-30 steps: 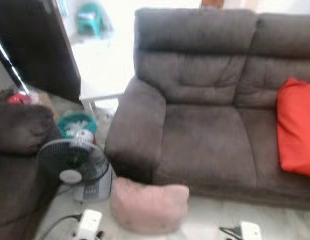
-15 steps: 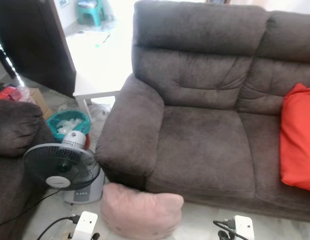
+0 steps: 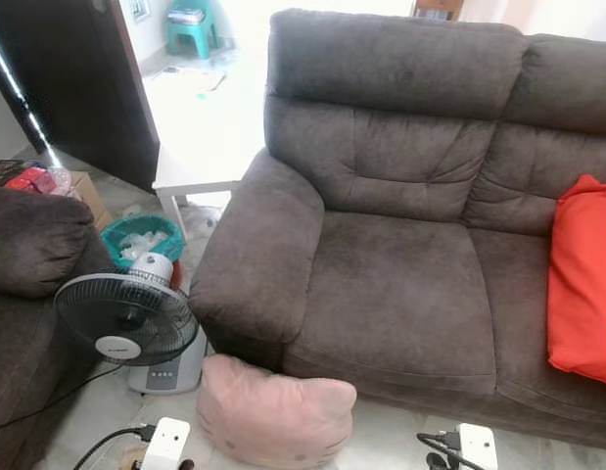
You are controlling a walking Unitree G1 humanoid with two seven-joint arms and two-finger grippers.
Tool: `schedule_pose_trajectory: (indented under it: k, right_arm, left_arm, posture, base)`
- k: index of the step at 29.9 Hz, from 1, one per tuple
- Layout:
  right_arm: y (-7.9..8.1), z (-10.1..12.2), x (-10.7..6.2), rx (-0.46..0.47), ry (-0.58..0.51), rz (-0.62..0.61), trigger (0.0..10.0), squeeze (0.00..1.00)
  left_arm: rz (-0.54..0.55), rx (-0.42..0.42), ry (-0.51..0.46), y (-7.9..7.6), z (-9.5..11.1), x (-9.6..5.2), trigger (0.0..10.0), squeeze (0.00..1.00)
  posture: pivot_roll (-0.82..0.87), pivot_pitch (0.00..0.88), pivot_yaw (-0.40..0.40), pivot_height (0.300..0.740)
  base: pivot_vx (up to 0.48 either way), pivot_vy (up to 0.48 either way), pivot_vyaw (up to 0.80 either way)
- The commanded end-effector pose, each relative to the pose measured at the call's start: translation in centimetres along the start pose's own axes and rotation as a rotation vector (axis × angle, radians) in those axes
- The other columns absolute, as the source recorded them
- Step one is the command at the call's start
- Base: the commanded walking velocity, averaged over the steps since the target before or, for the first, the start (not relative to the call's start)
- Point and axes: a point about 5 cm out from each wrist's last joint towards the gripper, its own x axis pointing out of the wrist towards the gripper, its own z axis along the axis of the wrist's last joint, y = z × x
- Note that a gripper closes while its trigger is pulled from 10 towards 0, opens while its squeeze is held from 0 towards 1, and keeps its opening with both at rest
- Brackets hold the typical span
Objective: Move the pillow to the sofa from floor
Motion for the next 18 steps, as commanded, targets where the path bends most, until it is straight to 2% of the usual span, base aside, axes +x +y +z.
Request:
schedule_pose_trajectory:
  k: [1,10,16,18]
  right_arm:
    - [-0.08,-0.14,-0.04,0.007,0.005,-0.005,10.0,0.0]
    - [-0.1,-0.25,-0.05,0.01,0.014,-0.007,10.0,0.0]
    - [-0.07,-0.33,-0.04,0.008,0.025,-0.004,10.0,0.0]
    - [-0.06,-0.28,-0.04,0.006,0.02,-0.005,10.0,0.0]
  left_arm:
    - [-0.001,0.014,0.019,0.21,-0.49,-0.12,10.0,0.0]
    - [-0.003,0.017,0.019,0.18,-0.5,-0.12,10.0,0.0]
    - [-0.003,0.019,0.019,0.2,-0.49,-0.12,10.0,0.0]
    - [-0.002,0.019,0.019,0.22,-0.48,-0.12,10.0,0.0]
  posture:
    - [0.09,0.035,-0.052,0.74]
    - [0.09,0.034,-0.052,0.74]
    - [0.09,0.032,-0.051,0.74]
    - [0.09,0.031,-0.051,0.74]
  base:
    - [0.0,0.262,0.0]
    - [0.0,0.26,0.0]
    - [0.0,0.26,-0.76]
    - [0.0,0.259,0.0]
